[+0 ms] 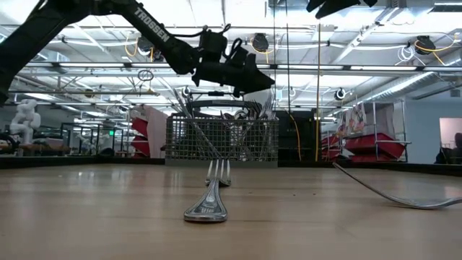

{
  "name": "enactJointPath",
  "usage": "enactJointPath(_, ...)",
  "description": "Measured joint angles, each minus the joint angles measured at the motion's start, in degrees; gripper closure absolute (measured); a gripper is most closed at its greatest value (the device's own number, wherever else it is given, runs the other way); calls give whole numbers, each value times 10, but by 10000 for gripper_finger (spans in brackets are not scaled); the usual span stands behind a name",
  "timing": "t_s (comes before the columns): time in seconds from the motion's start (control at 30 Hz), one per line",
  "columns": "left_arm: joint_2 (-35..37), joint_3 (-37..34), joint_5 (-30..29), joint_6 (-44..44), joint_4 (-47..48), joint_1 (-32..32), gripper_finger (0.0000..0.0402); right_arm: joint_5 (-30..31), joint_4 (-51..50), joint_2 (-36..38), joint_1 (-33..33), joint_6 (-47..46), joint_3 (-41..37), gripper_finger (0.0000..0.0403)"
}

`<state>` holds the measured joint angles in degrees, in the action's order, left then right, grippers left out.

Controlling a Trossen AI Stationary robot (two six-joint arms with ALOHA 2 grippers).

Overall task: Sort silverware
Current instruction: Put the silver fork into the utensil holder

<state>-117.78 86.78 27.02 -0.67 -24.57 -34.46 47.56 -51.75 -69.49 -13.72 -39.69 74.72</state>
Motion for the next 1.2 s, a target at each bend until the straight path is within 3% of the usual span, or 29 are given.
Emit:
enactJointPath(0.2, 3, 0, 1, 19, 31, -2, 203, -3, 9, 0, -12, -1, 0, 245)
enactJointPath(0.4, 88, 24, 72, -5, 35, -11, 185, -87, 26, -15, -59, -79, -65, 245)
enactJointPath(0.47, 138, 38, 110, -5, 47, -15, 185, -92, 99, -28, -94, -123, -125, 245)
enactJointPath(0.63, 283, 42, 154, 5, 93, -10, 185, -93, 388, -107, -173, -188, -271, 245)
enactJointPath(0.8, 412, 43, 161, 42, 214, 19, 185, -139, 518, -238, -222, -222, -273, 245)
enactJointPath(0.87, 447, 42, 150, 56, 271, 35, 185, -143, 505, -278, -238, -225, -236, 246)
enactJointPath(1.0, 494, 42, 118, 57, 367, 70, 185, -128, 358, -338, -271, -260, -158, 256)
enactJointPath(1.2, 510, 42, 99, 56, 459, 133, 185, -61, 142, -366, -342, -437, -97, 283)
